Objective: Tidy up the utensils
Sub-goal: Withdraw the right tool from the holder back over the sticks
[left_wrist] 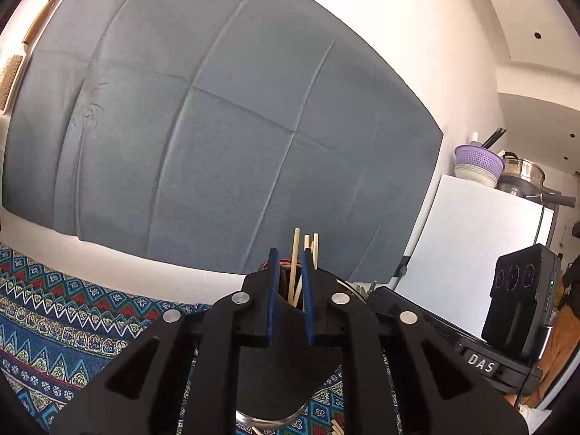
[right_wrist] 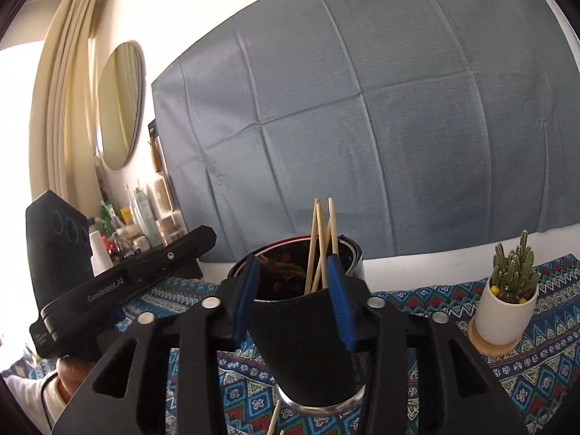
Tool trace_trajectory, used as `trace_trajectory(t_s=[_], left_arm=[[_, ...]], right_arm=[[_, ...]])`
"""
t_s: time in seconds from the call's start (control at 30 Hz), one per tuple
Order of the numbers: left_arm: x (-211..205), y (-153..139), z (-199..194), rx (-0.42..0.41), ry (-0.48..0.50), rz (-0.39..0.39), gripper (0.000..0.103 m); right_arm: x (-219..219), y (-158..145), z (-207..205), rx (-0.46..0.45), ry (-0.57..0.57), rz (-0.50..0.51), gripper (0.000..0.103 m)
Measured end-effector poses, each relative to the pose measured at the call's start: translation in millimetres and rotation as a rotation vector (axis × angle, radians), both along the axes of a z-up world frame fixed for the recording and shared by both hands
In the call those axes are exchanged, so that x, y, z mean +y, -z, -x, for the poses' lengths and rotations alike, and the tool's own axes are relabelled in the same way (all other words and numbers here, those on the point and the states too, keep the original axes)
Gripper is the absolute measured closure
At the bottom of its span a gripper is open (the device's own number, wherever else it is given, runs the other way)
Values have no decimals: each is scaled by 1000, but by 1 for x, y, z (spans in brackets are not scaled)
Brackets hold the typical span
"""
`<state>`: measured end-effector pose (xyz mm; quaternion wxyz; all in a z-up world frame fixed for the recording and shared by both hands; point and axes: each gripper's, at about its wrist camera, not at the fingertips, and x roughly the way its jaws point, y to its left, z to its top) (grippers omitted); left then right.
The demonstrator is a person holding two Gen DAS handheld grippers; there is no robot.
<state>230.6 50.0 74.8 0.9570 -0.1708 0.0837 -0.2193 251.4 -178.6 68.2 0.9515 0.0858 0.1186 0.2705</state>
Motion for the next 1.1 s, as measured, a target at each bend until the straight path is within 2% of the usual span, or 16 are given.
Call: trace_trajectory(t_s=[0.07,0.1,0.13,0.17,0.2,0.23,0.4,0.53,0.7,0.77,0.93,1.1], left_arm=[[5,-1,-1,25,-12,-7,61],[7,-1,0,40,-18,-22,41],[8,-1,0,49,-24,-39,28],[9,-2,2,53,-33,-58,23],[10,-2,3,59,-49,-72,11],[11,-2,4,71,-69,-81,5],[17,4,2,224,-69,-109,6],[16,15,6,325,-35,-158,6],[13,32,20,457,7,-224,6],[10,41,28,488,3,-274,6],[-9,67,45,552,15,-489,6],[-27,84,67,552,96,-558,6]], right_arm=[[-2,-3,6,-8,8,17,42],[-4,-4,8,-8,18,33,34],[-5,-6,10,-9,28,48,24],[-5,-7,13,-9,42,70,19],[-5,-8,15,-6,57,100,15],[-5,-7,16,-1,72,130,15],[-8,0,21,72,146,253,13],[-12,13,19,185,166,320,12],[-8,38,22,309,197,464,12],[-8,50,24,358,184,513,12],[-14,79,31,454,171,551,12],[-26,99,31,558,184,526,12]])
